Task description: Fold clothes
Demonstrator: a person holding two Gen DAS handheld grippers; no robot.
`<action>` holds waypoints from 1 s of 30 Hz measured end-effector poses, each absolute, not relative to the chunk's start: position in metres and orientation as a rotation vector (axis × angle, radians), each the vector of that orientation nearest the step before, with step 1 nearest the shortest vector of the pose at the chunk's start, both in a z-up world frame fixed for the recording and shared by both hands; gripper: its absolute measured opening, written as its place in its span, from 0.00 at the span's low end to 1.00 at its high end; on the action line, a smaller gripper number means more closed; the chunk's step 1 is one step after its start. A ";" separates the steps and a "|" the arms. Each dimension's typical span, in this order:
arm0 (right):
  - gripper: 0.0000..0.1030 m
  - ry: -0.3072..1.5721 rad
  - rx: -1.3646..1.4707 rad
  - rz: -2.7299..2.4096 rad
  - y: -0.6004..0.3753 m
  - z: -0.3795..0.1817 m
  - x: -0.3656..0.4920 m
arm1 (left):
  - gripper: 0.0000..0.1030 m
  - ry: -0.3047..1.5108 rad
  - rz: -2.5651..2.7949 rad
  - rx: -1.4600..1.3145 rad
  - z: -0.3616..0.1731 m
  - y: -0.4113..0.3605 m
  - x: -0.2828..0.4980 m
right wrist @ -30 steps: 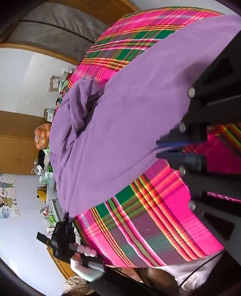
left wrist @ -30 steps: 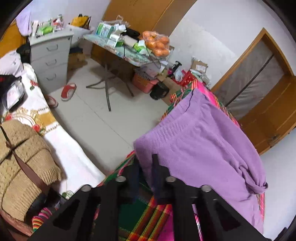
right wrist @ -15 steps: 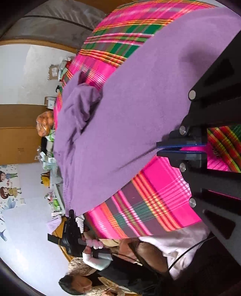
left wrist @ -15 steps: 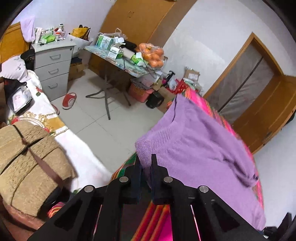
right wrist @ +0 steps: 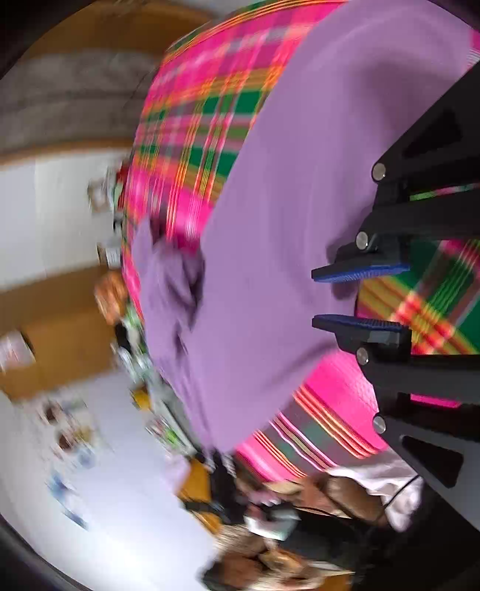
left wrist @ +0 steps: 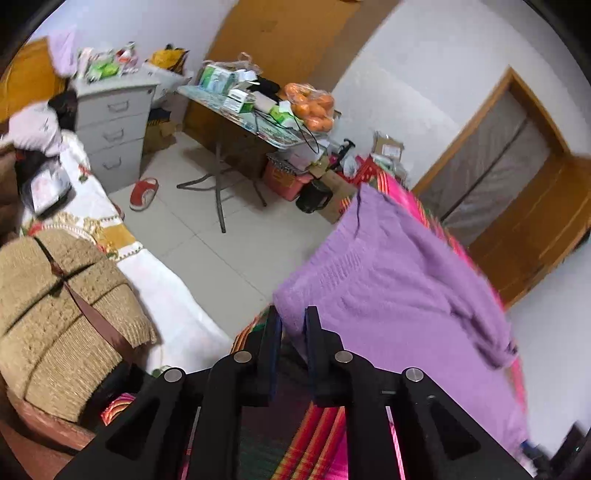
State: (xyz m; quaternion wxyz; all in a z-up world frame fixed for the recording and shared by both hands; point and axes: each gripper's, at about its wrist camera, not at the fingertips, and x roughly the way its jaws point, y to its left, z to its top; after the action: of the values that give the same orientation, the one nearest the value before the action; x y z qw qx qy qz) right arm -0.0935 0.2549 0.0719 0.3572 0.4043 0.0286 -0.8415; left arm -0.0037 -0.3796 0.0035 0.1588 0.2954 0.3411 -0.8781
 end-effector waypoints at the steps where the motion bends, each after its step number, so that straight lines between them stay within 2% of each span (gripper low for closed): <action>1: 0.18 0.087 1.089 -2.188 0.260 0.066 -0.096 | 0.14 0.965 -2.505 0.834 0.006 -0.380 -0.002; 4: 0.17 0.167 1.160 -2.207 0.274 0.055 -0.095 | 0.13 0.893 -2.484 0.793 0.018 -0.379 0.001; 7: 0.18 0.100 1.128 -2.278 0.303 0.064 -0.097 | 0.11 0.890 -2.482 0.755 0.029 -0.378 0.005; 9: 0.22 0.002 1.123 -2.372 0.333 0.071 -0.105 | 0.11 0.874 -2.520 0.744 0.038 -0.367 0.004; 11: 0.30 -0.122 1.131 -2.462 0.365 0.074 -0.110 | 0.11 0.819 -2.605 0.773 0.047 -0.340 -0.006; 16: 0.44 -0.530 1.149 -2.650 0.451 0.067 -0.100 | 0.11 0.645 -2.816 0.885 0.056 -0.258 -0.038; 21: 0.47 -0.976 1.165 -2.774 0.539 0.050 -0.067 | 0.11 0.443 -3.034 1.066 0.049 -0.163 -0.066; 24: 0.49 -1.103 1.194 -2.764 0.563 0.038 -0.056 | 0.11 0.338 -3.113 1.185 0.036 -0.114 -0.074; 30: 0.49 -1.238 1.206 -2.633 0.567 0.017 -0.075 | 0.11 0.177 -3.151 1.326 0.018 -0.060 -0.074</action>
State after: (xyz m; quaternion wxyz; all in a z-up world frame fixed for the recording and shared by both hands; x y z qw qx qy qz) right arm -0.0752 0.5672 0.0168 -0.0041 0.3830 -0.3931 -0.8359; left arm -0.0741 -0.0596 0.0179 -0.1403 0.3837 0.0513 -0.9113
